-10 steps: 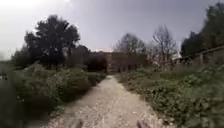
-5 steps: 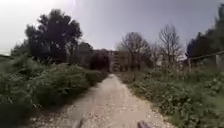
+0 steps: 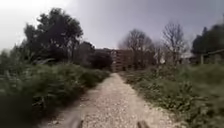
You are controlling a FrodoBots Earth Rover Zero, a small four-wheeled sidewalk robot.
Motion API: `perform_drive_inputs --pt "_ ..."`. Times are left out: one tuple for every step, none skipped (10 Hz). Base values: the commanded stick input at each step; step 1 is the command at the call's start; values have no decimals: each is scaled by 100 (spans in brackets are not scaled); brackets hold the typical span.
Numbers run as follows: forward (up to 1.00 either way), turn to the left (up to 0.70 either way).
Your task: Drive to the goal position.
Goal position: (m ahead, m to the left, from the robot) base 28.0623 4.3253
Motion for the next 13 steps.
perform_drive_inputs --pt "100 0" --pt "100 0" --pt "100 0" --pt "100 0" --pt "100 0" --pt "100 0" --pt "100 0" --pt "100 0" --pt "100 0" --pt "100 0" --pt "100 0" --pt "100 0" --pt "100 0"
